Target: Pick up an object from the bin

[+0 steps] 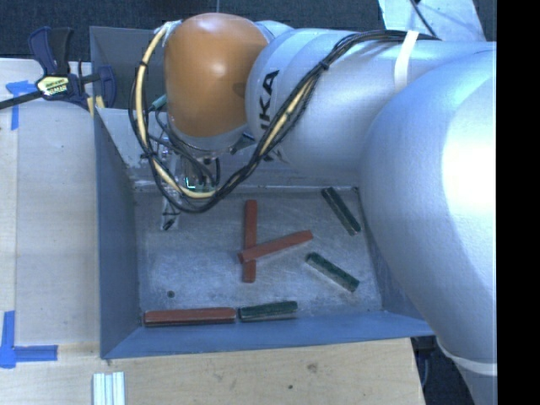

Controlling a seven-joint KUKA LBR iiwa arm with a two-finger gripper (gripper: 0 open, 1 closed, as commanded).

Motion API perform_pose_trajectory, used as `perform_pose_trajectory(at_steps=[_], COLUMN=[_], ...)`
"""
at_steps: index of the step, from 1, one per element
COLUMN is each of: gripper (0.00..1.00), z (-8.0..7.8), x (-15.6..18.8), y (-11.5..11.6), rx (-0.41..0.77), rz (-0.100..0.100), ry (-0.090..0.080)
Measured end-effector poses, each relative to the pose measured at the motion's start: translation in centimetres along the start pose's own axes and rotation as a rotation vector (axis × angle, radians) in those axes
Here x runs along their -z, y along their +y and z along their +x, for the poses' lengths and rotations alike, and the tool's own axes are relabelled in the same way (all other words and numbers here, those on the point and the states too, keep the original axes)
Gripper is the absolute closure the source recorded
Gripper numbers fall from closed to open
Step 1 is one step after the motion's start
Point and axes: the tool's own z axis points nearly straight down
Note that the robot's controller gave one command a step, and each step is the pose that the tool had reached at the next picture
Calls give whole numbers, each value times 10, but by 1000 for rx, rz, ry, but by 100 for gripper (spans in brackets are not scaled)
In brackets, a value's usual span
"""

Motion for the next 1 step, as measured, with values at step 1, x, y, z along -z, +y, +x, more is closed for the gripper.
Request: perform_pose_trajectory(at_steps=[1], gripper=[0], z=[-15], x=[-108], y=[-10], rx=[-185], rz=[1], ry=[0])
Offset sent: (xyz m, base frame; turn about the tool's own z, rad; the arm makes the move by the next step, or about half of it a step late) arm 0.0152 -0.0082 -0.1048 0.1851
